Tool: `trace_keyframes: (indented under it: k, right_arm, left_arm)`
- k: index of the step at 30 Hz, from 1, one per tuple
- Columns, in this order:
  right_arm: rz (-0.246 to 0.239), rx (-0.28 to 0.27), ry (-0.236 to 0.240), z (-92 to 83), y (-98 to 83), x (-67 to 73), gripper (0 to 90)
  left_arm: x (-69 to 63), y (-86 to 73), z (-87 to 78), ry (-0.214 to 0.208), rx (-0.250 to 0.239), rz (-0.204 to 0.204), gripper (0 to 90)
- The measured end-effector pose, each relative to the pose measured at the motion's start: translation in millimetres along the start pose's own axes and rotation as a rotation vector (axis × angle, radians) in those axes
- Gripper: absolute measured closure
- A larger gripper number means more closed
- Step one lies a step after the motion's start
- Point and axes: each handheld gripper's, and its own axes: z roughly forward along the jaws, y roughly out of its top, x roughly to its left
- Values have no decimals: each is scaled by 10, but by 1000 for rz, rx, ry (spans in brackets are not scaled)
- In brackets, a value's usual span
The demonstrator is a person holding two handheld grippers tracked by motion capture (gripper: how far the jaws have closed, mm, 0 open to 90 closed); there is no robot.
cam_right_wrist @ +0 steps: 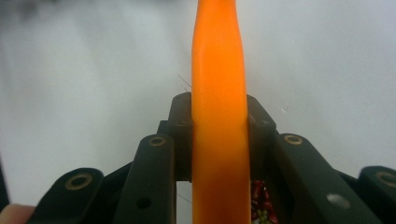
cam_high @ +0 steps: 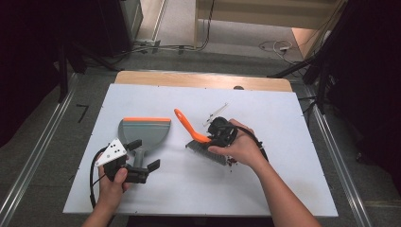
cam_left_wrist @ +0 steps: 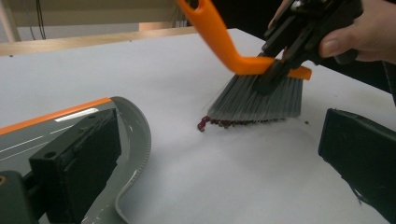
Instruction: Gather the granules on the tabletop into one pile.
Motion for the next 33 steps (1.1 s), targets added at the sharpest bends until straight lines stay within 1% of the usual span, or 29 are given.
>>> trace_keyframes:
  k: [1, 4, 5, 7, 8, 10, 13, 15, 16, 18, 19, 20, 21, 23, 24, 26, 29, 30, 33]
  right_arm:
    - [1, -4, 1, -42, -2, 28, 688]
    - [-45, -7, 15, -164, -50, 92, 688]
    - [-60, -3, 19, -200, -82, 109, 688]
    - [-73, 8, 30, -249, -172, 135, 688]
    - [-83, 15, 44, -260, -227, 140, 688]
    - [-94, 31, 61, -254, -354, 150, 688]
    - [-123, 63, 75, -187, -529, 156, 687]
    - [-135, 78, 64, -140, -610, 157, 688]
    - [-147, 62, 69, -135, -632, 140, 688]
    - [-151, 31, 68, -147, -649, 89, 688]
    - [-145, 31, 50, -149, -648, 67, 688]
    - [-154, 26, 52, -138, -642, 30, 688]
    - [-148, 23, 55, -131, -634, 7, 687]
    - [-147, 28, 41, -125, -606, -34, 687]
    - [-144, 32, 25, -124, -589, -50, 688]
    - [-156, 27, 13, -113, -553, -76, 687]
    - [-149, 38, -11, -124, -518, -95, 687]
    - [-145, 30, -14, -129, -510, -98, 687]
    - [-138, 7, 2, -173, -471, -83, 687]
  left_arm:
    - [-1, -1, 2, -1, 1, 1, 0]
    - [-5, -1, 4, -3, 3, 2, 0]
    - [-5, -1, 5, -3, 4, 1, 0]
    - [-4, -1, 7, -2, 7, 3, 0]
    - [-5, -2, 8, -2, 8, 2, 0]
    - [-7, -2, 14, -1, 9, 0, 0]
    - [-10, -2, 26, 1, 12, 0, 0]
    - [-13, -1, 33, 2, 14, -4, 0]
    - [-15, -1, 38, 3, 13, -4, 0]
    - [-15, 0, 44, 1, 16, -2, 0]
    - [-17, 0, 48, 1, 16, -3, 0]
    - [-17, -1, 51, 1, 15, -2, 0]
    - [-19, -1, 53, 1, 15, -1, 0]
    - [-16, -2, 53, 2, 17, 0, 0]
    - [-14, -3, 52, 2, 15, -1, 0]
    - [-12, -2, 47, 3, 17, -1, 0]
    - [-15, -3, 38, 3, 14, -2, 0]
    - [-17, -4, 35, 2, 13, -3, 0]
    - [-12, -2, 29, 4, 13, -1, 0]
